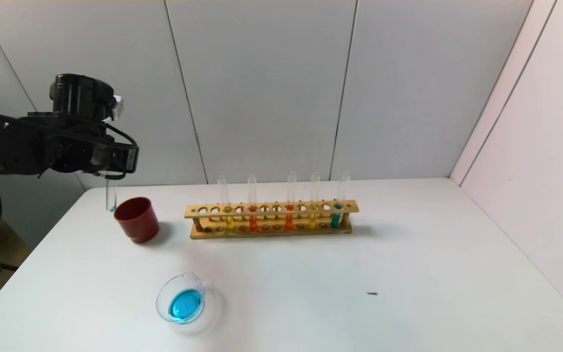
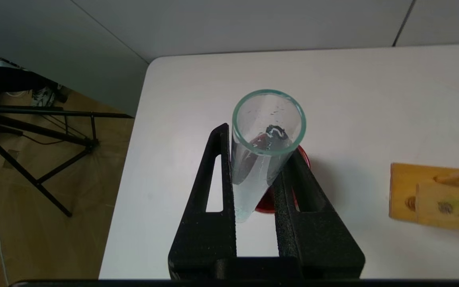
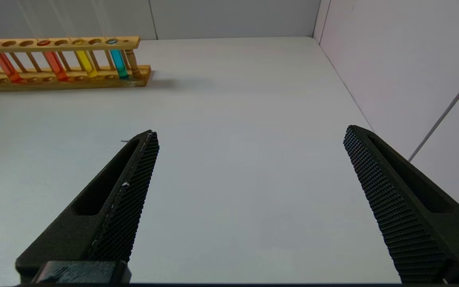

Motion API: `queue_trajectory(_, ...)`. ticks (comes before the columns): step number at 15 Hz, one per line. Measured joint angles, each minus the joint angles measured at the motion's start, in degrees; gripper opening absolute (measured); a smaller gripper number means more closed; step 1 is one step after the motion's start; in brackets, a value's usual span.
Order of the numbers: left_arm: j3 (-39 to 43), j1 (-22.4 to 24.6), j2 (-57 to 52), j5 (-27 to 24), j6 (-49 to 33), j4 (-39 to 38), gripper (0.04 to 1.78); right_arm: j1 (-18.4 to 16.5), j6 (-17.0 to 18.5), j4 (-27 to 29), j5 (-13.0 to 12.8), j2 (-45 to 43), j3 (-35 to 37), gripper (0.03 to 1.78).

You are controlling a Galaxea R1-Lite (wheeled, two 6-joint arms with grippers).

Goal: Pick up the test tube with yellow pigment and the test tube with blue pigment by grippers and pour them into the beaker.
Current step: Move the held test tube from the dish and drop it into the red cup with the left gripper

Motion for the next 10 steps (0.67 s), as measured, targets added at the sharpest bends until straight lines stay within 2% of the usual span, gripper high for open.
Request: queue_trajectory(10, -0.6, 0.4, 5.6, 0.0, -1.7, -7.7, 0.32, 0.0, 0.0, 0.0, 0.0, 0.0, 0.0, 1.70)
